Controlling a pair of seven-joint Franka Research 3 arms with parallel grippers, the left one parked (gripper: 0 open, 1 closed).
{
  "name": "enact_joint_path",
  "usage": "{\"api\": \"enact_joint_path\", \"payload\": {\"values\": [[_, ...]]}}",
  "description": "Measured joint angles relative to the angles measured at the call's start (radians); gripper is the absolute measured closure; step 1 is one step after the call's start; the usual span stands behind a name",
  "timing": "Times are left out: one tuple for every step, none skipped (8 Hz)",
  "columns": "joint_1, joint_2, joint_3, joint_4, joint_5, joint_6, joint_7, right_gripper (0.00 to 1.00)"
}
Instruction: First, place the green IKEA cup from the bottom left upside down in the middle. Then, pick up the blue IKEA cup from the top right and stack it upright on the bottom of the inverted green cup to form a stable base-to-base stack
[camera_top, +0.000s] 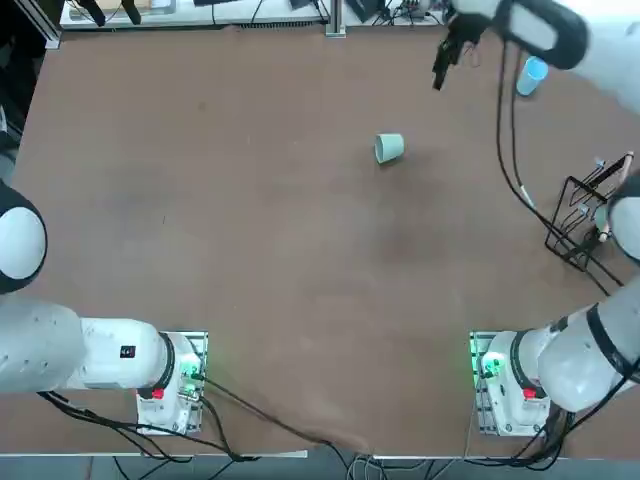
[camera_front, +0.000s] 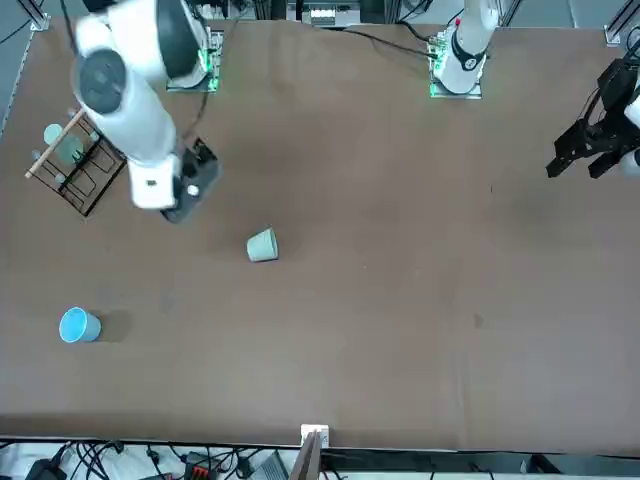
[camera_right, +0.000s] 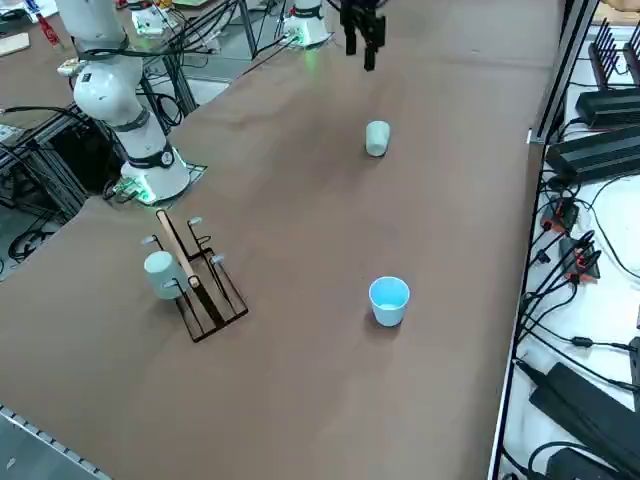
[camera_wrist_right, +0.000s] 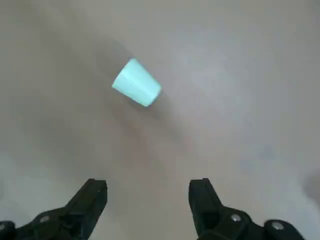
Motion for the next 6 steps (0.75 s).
{"api": "enact_joint_path", "payload": {"values": [[0.005,0.034,0.0,0.0,0.0,0.048,-0.128,0.0],[0.005,0.061,-0.002,0.0,0.025,0.09,-0.255,0.0],[0.002,0.089,-0.006,0.0,0.081,0.121,-0.375,0.0],[-0.004,0.122,-0.009,-0.001,0.145,0.147,-0.492,0.0],[-0.013,0.165,-0.012,-0.002,0.203,0.174,-0.603,0.0],[-0.022,0.215,-0.012,-0.002,0.24,0.202,-0.698,0.0]]}}
